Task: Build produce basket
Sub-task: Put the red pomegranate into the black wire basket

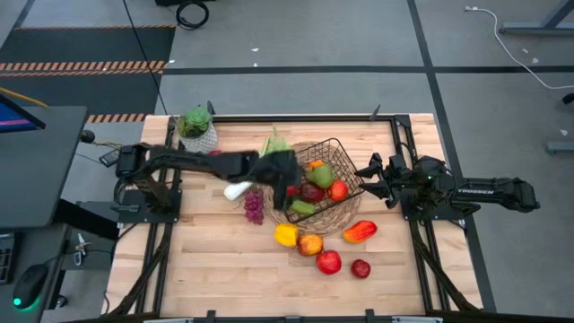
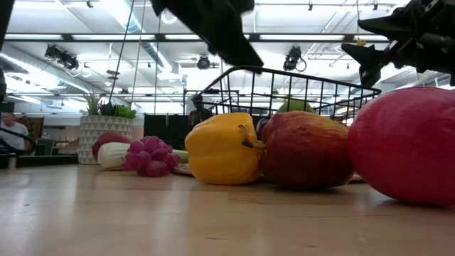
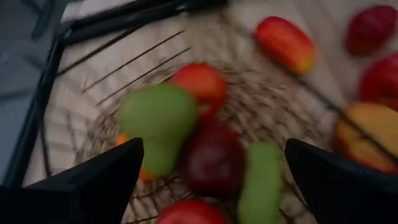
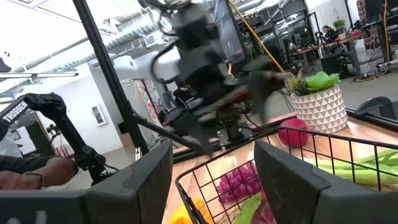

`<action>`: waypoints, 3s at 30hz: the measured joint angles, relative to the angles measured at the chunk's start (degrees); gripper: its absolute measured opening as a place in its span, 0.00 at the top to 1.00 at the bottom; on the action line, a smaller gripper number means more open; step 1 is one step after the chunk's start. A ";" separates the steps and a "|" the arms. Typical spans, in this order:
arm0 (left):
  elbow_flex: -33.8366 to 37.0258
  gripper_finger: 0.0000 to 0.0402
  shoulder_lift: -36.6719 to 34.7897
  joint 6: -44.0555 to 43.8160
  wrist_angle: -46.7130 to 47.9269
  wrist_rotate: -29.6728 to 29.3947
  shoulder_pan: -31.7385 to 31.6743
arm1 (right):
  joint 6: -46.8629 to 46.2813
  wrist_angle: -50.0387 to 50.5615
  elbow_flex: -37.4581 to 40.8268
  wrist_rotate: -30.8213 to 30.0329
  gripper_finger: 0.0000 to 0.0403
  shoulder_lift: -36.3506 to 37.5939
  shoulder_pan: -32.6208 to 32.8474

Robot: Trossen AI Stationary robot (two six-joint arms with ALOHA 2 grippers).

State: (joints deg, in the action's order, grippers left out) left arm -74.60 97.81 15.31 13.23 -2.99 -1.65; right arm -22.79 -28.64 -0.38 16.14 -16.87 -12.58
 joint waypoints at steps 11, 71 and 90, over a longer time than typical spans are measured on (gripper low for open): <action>2.21 0.00 -1.15 15.27 2.21 -4.69 15.35 | 0.00 0.01 0.01 0.01 0.43 0.01 -0.01; 32.44 0.00 -30.75 -32.75 22.39 -33.35 22.77 | 0.00 0.02 0.01 -0.02 0.43 0.01 0.00; 29.35 0.00 -22.69 -27.43 27.19 -16.44 -21.45 | 0.00 0.02 0.00 -0.02 0.43 -0.01 -0.02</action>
State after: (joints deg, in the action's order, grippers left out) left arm -45.25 75.12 -12.12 40.43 -19.43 -23.10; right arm -22.79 -28.62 -0.38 16.12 -16.88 -12.60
